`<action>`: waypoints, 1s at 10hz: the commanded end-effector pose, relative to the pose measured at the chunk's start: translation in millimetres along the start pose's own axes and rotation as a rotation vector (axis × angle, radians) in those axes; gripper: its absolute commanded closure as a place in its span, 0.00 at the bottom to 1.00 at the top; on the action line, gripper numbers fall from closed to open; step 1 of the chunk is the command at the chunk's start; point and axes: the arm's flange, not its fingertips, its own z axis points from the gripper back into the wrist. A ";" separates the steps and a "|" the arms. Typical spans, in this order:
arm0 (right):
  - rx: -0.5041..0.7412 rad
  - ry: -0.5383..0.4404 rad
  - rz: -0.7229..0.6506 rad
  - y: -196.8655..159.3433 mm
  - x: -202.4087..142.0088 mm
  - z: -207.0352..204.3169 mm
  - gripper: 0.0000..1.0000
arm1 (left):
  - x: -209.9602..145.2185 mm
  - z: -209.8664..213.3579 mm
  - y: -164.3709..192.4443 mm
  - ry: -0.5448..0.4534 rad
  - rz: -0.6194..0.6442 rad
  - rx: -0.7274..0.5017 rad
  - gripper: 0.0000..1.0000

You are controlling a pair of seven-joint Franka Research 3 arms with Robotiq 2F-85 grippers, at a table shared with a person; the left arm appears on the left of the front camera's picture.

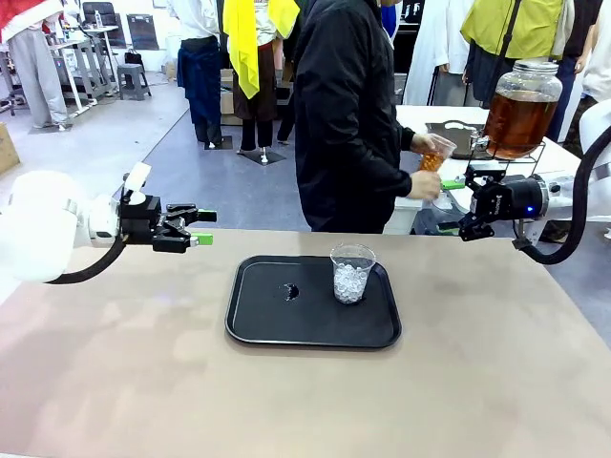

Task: Pour the drink into the iced cup.
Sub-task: Pick up the iced cup indicated by the human and present it to them.

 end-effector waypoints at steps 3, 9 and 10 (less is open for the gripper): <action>-0.002 -0.002 0.004 1.9 1.0 0.1 0.00 | 1.6 -0.6 0.2 0.005 -0.003 0.004 0.00; -0.002 -0.002 0.004 1.9 1.0 0.1 0.00 | 1.6 -0.6 0.2 0.005 -0.003 0.004 0.00; -0.002 -0.002 0.004 1.9 1.0 0.1 0.00 | 1.6 -0.6 0.2 0.005 -0.003 0.004 0.00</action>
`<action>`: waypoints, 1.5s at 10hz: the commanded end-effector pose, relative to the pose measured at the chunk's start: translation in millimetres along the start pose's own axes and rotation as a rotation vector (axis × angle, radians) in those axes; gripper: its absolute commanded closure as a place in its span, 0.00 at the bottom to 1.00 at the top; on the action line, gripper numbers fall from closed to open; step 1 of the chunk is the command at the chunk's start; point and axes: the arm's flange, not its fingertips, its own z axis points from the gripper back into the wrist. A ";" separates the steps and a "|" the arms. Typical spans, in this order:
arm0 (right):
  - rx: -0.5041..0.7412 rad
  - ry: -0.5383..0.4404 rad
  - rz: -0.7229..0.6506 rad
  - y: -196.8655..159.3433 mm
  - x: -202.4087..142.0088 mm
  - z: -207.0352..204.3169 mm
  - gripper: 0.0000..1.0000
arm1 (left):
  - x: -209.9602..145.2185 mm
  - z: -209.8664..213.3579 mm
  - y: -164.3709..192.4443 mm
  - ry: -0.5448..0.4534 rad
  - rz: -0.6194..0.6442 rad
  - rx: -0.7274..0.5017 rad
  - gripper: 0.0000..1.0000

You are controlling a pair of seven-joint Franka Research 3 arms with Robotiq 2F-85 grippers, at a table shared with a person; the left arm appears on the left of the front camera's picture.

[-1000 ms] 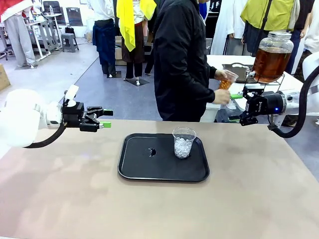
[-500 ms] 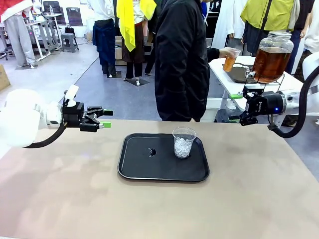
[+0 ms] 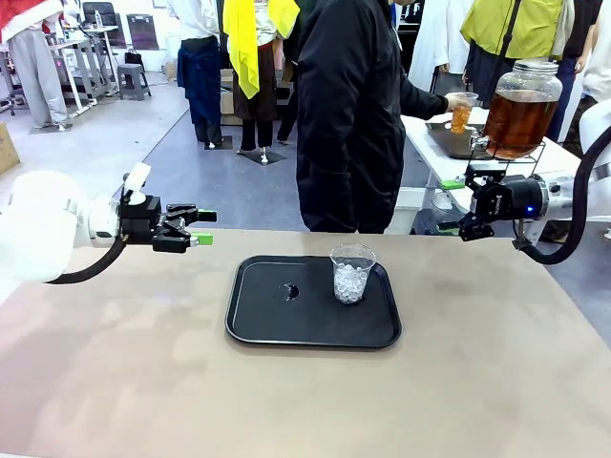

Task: Pour the drink into the iced cup.
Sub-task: Pick up the iced cup indicated by the human and present it to them.

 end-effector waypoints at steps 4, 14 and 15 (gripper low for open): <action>-0.002 -0.002 0.004 1.9 1.0 0.1 0.00 | 1.6 -0.6 0.2 0.005 -0.003 0.004 0.00; -0.002 -0.002 0.004 1.9 1.0 0.1 0.00 | 1.6 -0.6 0.2 0.005 -0.003 0.004 0.00; -0.002 -0.002 0.004 1.9 1.0 0.1 0.00 | 1.6 -0.6 0.2 0.005 -0.003 0.004 0.00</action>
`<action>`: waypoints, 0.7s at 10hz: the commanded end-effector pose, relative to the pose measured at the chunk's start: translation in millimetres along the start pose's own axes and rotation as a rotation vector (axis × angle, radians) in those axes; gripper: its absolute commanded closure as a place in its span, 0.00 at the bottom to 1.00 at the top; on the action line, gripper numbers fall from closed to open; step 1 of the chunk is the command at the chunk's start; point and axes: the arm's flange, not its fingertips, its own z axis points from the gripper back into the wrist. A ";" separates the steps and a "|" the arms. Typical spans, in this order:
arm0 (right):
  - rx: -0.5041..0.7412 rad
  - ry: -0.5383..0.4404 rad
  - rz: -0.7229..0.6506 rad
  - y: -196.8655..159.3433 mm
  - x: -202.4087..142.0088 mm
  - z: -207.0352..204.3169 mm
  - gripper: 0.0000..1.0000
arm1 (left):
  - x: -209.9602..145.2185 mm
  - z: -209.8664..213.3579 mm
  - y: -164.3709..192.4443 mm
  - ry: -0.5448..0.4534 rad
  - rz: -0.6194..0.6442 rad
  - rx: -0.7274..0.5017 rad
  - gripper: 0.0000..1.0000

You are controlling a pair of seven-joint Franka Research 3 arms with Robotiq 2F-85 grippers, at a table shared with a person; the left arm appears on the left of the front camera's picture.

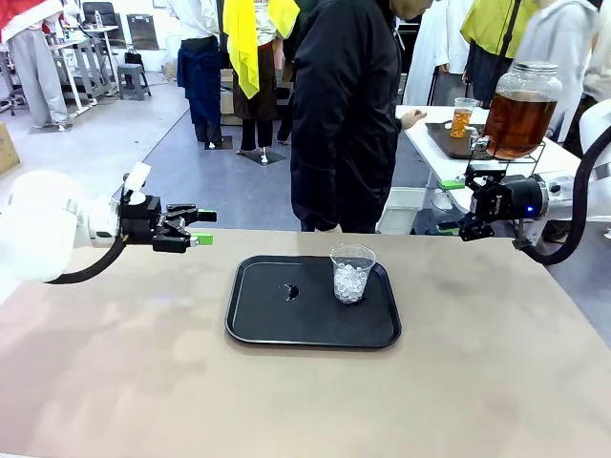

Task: Pour the drink into the iced cup.
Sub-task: Pick up the iced cup indicated by the human and present it to them.

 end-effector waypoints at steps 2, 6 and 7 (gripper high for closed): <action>-0.002 -0.002 0.004 1.9 1.0 0.1 0.00 | 1.6 -0.6 0.2 0.005 -0.003 0.004 0.00; -0.002 -0.002 0.004 1.9 1.0 0.1 0.00 | 1.6 -0.6 0.2 0.005 -0.003 0.004 0.00; -0.002 -0.002 0.004 1.9 1.0 0.1 0.00 | 1.6 -0.6 0.2 0.005 -0.003 0.004 0.00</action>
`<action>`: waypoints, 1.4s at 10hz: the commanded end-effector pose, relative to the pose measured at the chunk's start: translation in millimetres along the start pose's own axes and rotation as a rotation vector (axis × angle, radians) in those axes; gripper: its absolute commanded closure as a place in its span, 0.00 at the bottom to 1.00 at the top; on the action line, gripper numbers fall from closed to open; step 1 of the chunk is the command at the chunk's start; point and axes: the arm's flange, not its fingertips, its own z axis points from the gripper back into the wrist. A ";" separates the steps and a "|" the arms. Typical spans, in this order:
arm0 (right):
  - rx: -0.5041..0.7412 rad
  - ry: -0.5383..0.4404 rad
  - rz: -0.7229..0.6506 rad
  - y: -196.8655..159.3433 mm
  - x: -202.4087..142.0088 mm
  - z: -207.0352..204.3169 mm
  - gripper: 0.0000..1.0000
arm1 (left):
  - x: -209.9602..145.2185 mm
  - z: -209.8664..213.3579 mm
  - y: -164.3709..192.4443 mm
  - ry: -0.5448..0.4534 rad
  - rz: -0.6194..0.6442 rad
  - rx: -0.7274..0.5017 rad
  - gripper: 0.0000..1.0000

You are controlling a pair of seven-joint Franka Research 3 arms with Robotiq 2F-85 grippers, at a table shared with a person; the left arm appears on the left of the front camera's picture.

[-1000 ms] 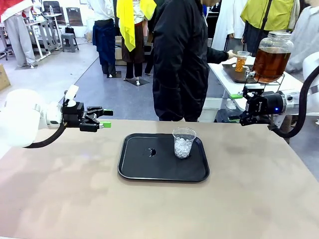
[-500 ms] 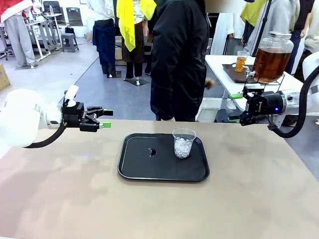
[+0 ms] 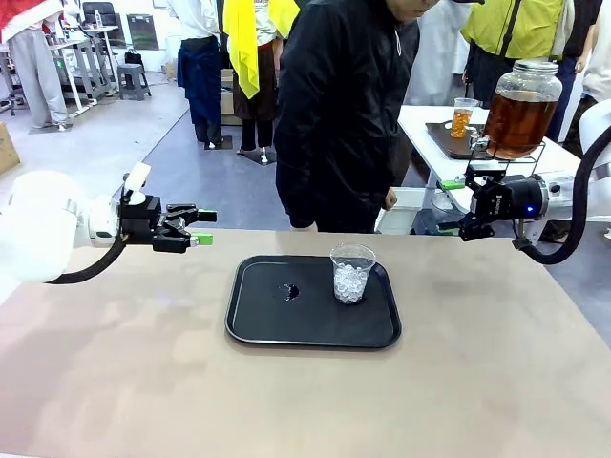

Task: Pour the drink into the iced cup.
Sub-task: Pick up the iced cup indicated by the human and present it to them.

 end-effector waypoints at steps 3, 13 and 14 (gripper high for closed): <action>-0.002 -0.002 0.004 1.9 1.0 0.1 0.00 | 1.6 -0.6 0.2 0.005 -0.003 0.004 0.00; -0.002 -0.002 0.004 1.9 1.0 0.1 0.00 | 1.6 -0.6 0.2 0.005 -0.003 0.004 0.00; -0.002 -0.002 0.004 1.9 1.0 0.1 0.00 | 1.6 -0.6 0.2 0.005 -0.003 0.004 0.00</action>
